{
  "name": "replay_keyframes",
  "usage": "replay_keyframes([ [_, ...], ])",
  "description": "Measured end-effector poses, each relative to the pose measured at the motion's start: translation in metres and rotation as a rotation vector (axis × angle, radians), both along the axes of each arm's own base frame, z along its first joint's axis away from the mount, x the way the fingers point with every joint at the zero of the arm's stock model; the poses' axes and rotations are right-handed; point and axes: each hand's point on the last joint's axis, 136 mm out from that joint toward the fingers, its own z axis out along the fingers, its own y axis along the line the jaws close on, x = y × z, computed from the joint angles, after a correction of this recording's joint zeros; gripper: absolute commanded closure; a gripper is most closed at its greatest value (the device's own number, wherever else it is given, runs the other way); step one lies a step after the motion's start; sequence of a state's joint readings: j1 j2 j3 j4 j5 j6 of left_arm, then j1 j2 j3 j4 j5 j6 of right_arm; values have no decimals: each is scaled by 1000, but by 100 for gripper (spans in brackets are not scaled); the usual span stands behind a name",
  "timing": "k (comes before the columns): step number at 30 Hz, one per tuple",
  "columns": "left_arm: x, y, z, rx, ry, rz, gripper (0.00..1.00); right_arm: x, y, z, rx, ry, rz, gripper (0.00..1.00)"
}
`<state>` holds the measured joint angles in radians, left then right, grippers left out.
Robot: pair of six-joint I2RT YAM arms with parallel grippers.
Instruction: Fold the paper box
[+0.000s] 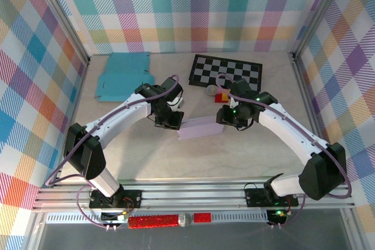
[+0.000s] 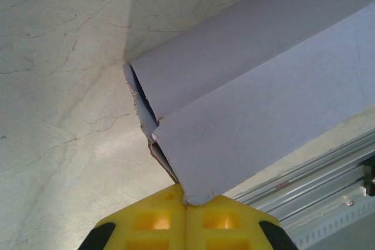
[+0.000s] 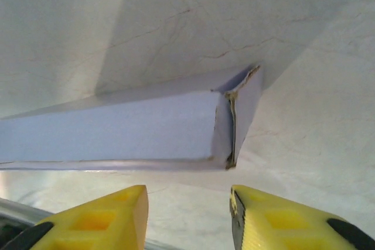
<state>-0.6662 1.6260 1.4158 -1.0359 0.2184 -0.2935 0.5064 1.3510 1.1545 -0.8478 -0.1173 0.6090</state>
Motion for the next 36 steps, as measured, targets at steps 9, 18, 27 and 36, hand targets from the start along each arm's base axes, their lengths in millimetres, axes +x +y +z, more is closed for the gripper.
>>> replay_keyframes([
  [9, 0, -1, 0, -1, -2, -4, 100, 1, 0, 19, 257, 144, -243, 42],
  [18, 2, -4, 1, -10, -13, -8, 100, 11, -14, 8, 453, 294, -560, 40],
  [27, 2, -4, 1, -10, -13, -8, 100, 18, -11, -3, 515, 347, -641, 44],
  [36, 4, -6, 0, -10, -12, -8, 100, 22, -10, -11, 527, 353, -647, 56],
])
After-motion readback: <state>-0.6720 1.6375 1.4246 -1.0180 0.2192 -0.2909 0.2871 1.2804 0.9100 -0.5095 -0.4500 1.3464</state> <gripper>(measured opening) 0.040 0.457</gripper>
